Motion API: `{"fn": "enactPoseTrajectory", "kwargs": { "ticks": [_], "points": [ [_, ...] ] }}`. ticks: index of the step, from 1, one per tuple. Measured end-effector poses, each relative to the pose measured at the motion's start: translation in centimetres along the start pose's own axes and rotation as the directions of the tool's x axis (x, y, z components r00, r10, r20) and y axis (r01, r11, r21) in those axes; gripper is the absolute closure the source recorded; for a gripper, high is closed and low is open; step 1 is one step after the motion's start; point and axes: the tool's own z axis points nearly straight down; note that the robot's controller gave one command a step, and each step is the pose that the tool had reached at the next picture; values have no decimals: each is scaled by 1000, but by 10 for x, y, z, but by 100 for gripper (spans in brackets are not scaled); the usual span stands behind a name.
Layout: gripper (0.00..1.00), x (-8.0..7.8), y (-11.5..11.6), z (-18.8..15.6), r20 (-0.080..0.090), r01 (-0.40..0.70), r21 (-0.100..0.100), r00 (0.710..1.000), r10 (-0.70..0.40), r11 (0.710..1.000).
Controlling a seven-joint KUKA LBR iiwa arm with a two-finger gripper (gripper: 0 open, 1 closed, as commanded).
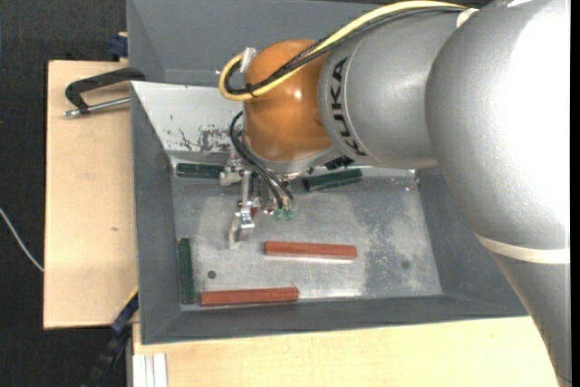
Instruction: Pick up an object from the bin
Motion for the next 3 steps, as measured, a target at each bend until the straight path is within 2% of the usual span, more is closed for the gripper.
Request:
{"fn": "enactPoseTrajectory", "kwargs": {
  "ticks": [1, 2, 3],
  "points": [
    [0, 6, -45, 30, -8, 138, -1, 990, -138, 990],
    [100, -10, -58, 25, 0, 140, -1, 990, -140, 990],
    [100, -10, -59, 25, -1, 139, 0, 990, -139, 990]
  ]
}}
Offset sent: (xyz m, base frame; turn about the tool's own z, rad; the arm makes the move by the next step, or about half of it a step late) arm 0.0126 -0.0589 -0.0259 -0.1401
